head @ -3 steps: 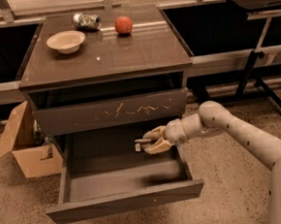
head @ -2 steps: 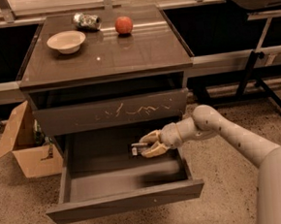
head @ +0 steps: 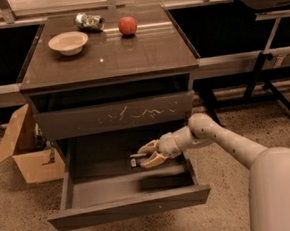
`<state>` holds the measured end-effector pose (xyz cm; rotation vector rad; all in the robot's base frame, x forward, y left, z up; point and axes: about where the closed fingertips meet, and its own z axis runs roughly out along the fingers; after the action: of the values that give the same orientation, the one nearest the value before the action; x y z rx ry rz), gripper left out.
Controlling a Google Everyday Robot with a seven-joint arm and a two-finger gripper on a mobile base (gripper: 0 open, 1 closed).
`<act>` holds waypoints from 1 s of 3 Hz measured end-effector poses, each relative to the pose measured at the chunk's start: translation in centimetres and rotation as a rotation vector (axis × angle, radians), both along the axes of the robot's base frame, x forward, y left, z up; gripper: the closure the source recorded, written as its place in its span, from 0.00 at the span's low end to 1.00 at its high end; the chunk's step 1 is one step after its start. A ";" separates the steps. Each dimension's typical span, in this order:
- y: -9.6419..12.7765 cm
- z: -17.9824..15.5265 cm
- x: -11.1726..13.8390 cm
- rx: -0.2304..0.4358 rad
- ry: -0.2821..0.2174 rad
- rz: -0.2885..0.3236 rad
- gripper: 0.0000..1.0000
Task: Place rxbar chocolate into middle drawer
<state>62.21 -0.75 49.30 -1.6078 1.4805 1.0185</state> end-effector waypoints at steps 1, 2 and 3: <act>0.6 -1.3 -0.2 -0.012 0.012 0.000 1.00; 1.2 -2.9 -0.4 -0.010 0.043 -0.006 0.86; 1.8 -4.9 -0.1 -0.002 0.075 -0.027 0.55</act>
Offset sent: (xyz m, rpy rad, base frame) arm -0.0037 0.0123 -0.0491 -0.0062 0.0848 -0.0280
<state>62.06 1.05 44.36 -1.5620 1.5491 1.0728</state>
